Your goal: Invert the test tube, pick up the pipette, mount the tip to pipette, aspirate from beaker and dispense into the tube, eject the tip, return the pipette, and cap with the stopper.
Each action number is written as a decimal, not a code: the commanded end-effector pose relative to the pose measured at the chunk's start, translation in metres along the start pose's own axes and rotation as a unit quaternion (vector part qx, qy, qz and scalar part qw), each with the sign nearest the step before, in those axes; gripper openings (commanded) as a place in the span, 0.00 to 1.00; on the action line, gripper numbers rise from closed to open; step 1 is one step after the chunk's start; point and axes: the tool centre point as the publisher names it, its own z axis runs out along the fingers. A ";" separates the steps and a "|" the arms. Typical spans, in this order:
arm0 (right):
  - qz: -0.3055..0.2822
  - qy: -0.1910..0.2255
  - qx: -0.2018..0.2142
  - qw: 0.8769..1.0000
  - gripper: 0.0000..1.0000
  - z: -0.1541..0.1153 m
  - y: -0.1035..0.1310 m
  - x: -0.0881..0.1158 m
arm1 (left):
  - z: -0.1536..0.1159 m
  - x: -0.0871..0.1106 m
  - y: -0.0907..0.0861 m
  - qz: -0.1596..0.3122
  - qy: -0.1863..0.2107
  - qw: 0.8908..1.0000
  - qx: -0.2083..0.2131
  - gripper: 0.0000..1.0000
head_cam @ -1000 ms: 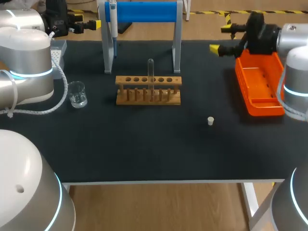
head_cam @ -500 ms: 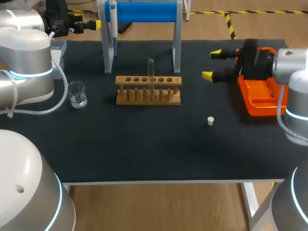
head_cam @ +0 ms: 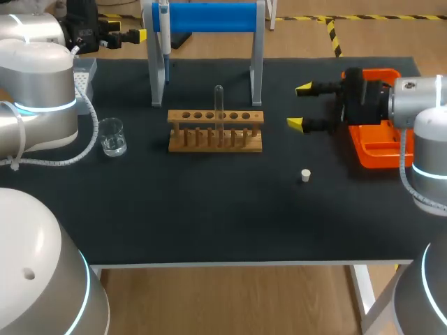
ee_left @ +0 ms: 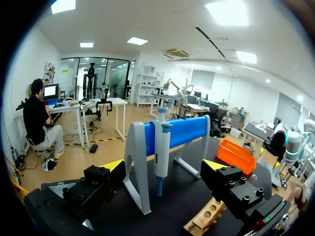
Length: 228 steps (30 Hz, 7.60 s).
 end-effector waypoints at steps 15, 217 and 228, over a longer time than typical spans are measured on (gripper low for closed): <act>0.000 0.000 0.000 1.000 1.00 -0.001 0.000 0.000 | -0.024 0.060 0.027 0.044 0.013 0.999 0.007 1.00; 0.014 0.189 -0.149 0.971 0.00 0.172 0.055 -0.010 | -0.074 0.190 0.116 0.124 0.060 0.990 -0.009 1.00; 0.020 0.179 -0.150 0.972 0.00 0.169 0.068 -0.012 | -0.074 0.190 0.116 0.124 0.060 0.990 -0.009 1.00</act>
